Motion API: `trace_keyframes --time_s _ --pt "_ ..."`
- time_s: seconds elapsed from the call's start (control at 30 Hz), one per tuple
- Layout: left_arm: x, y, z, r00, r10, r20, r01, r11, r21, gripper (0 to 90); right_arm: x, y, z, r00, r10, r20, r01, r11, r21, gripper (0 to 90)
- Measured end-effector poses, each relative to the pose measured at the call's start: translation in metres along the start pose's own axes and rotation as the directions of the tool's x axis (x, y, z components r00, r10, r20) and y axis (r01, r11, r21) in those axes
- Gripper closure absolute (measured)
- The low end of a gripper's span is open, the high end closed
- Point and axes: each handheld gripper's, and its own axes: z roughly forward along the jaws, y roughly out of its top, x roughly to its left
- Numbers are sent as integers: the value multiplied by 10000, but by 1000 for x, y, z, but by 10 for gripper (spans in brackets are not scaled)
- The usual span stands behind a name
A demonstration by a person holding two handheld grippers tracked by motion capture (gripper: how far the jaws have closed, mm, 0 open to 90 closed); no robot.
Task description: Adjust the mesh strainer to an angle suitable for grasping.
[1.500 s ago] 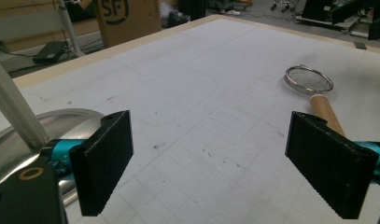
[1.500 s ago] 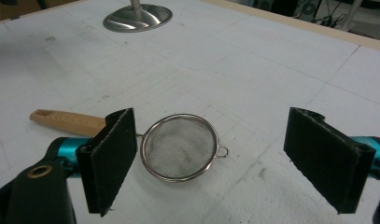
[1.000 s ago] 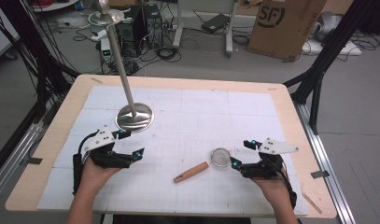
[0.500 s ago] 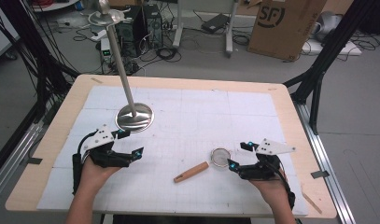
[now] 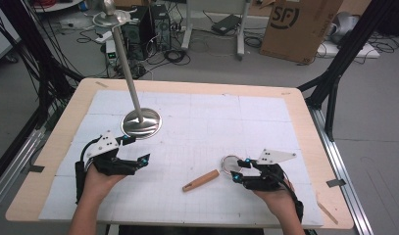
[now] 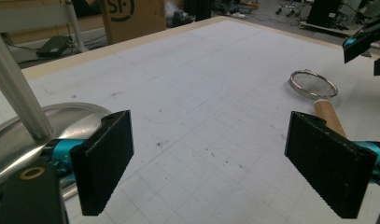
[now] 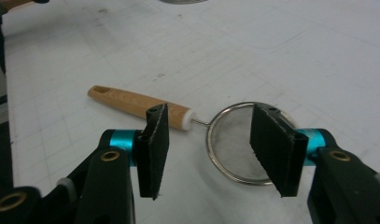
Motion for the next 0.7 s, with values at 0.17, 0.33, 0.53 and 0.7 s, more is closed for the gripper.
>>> trace_keyframes --time_s 0.17,0.33,0.53,0.7 --pt "0 0 0 10000 17 4 -17 10000 8 161 11 4 13 9970 -402 -659 436 9978 507 639" --pt "0 0 0 10000 -10 -23 10 10000 -26 162 25 8 29 9881 -834 -1291 939 9925 780 783" --pt "0 0 0 10000 52 -33 -52 10000 8 163 40 14 52 9779 -1186 -1723 1358 9865 912 895" --pt "1 0 -1 10000 9 -46 -9 10000 -62 163 47 15 66 9730 -1250 -1940 1506 9809 1228 895"
